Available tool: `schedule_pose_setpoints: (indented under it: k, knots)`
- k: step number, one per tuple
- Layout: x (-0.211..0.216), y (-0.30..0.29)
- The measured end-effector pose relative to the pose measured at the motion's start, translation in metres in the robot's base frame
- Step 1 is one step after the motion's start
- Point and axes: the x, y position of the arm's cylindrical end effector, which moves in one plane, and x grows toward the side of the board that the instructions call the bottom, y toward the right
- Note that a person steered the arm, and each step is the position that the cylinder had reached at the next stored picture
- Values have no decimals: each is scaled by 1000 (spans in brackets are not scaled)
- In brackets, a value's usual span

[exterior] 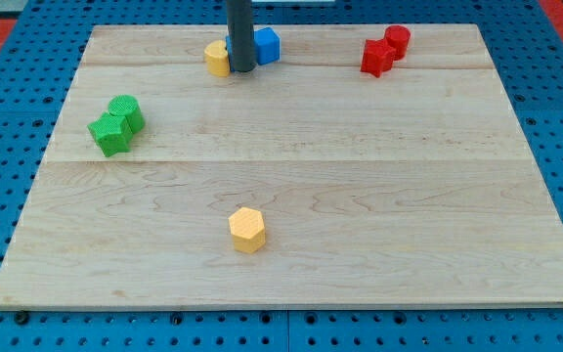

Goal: Move the heart into the hexagon

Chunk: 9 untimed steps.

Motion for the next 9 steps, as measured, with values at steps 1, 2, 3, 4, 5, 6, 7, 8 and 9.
schedule_pose_setpoints:
  k: [1,2,3,4,5,6,7,8,9]
  knots:
    - [23,-25]
    - [19,-96]
    - [-25,-91]
    - [-44,-54]
    - [20,-6]
    - [89,32]
    - [137,51]
    - [139,30]
    - [167,32]
